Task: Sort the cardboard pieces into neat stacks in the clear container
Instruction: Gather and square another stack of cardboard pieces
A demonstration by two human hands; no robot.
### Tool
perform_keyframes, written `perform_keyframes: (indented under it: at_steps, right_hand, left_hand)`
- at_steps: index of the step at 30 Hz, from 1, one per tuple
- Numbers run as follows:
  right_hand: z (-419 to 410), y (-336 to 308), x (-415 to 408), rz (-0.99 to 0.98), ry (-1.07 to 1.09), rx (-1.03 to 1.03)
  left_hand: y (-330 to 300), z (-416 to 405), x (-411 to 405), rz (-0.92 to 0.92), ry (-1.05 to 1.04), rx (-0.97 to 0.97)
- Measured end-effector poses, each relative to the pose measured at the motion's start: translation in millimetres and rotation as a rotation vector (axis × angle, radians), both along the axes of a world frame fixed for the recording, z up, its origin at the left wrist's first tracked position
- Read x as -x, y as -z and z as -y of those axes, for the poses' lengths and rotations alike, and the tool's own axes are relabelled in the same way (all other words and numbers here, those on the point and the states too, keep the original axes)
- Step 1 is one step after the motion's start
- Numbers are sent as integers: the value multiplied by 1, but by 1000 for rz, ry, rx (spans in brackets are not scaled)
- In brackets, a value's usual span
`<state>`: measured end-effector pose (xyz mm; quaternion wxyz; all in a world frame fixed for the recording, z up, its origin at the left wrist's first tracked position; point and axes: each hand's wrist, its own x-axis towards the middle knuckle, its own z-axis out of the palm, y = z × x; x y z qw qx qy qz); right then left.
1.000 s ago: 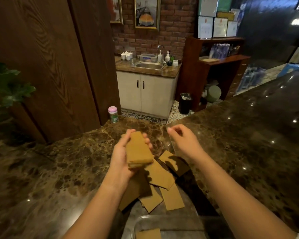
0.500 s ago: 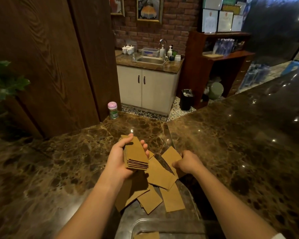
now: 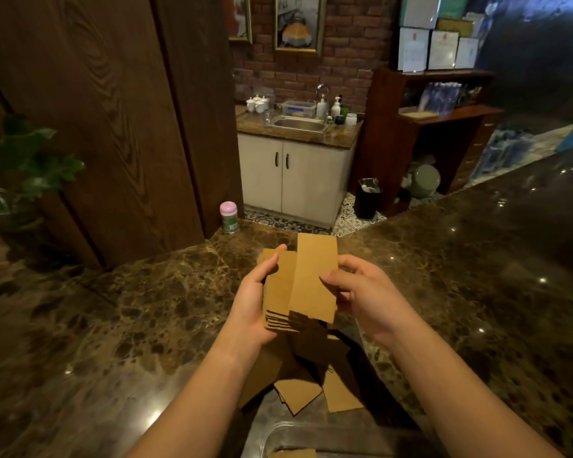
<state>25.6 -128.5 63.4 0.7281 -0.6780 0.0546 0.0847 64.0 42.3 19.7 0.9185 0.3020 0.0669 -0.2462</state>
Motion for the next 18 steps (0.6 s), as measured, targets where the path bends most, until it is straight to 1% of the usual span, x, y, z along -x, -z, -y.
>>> perform_keyframes:
  at_steps: [4,7,10,13,15,18]
  right_hand:
    - [-6,-9,4,78,-8,10]
    - [-6,-15,7,220,12,19]
    - [-9,-19,13,437,13,177]
    - [-12,-14,14,610,108,418]
    - [-11,-4,13,692,145,533]
    - [-11,11,9,738,202,654]
  left_hand:
    - [-3,-6,1,33,-1,21]
    - [-7,-10,0,16,-15,14]
    - [-10,-11,-1,-18,-72,14]
    - [-13,-11,0,-22,-85,39]
    - [-14,-10,2,3,-64,67]
    - [-14,-7,7,72,-20,80]
